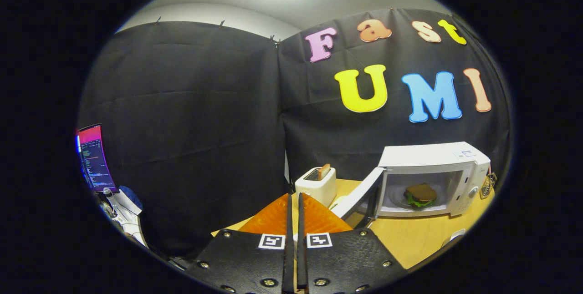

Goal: Open the microwave, put the food inside, and close the microwave door.

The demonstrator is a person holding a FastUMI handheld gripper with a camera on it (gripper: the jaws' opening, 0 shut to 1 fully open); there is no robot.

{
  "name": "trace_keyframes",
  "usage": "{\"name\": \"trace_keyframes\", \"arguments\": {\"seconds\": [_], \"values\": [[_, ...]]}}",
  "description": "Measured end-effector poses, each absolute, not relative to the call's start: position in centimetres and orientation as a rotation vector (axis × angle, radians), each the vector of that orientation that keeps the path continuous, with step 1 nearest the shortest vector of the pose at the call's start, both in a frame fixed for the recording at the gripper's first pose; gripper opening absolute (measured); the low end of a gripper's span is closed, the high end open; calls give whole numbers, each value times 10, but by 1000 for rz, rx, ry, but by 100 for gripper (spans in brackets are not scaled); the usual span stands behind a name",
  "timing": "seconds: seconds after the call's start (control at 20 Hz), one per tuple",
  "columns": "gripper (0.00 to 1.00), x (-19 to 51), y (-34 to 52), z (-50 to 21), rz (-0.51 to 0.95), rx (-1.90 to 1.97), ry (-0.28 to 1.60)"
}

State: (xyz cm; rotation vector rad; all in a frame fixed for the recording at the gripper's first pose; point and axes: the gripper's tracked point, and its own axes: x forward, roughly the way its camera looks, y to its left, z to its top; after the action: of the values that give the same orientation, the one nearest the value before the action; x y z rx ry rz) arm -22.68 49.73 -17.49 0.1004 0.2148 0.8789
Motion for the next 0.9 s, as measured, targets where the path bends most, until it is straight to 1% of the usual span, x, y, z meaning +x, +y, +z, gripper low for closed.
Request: {"name": "trace_keyframes", "arguments": {"seconds": [0.15, 0.3, 0.5, 0.6, 0.7, 0.75, 0.8, 0.9], "values": [[3, -248, 538, -196, 952, 92, 272], [3, -254, 555, -213, 972, 65, 302], [3, -248, 564, -251, 943, 34, 355], [3, -237, 559, -268, 899, 19, 390], [3, -221, 546, -279, 847, 10, 408], [3, -219, 547, -283, 858, 27, 415], [1, -221, 539, -282, 843, 9, 411], [1, -219, 526, -286, 828, -15, 402]]}}
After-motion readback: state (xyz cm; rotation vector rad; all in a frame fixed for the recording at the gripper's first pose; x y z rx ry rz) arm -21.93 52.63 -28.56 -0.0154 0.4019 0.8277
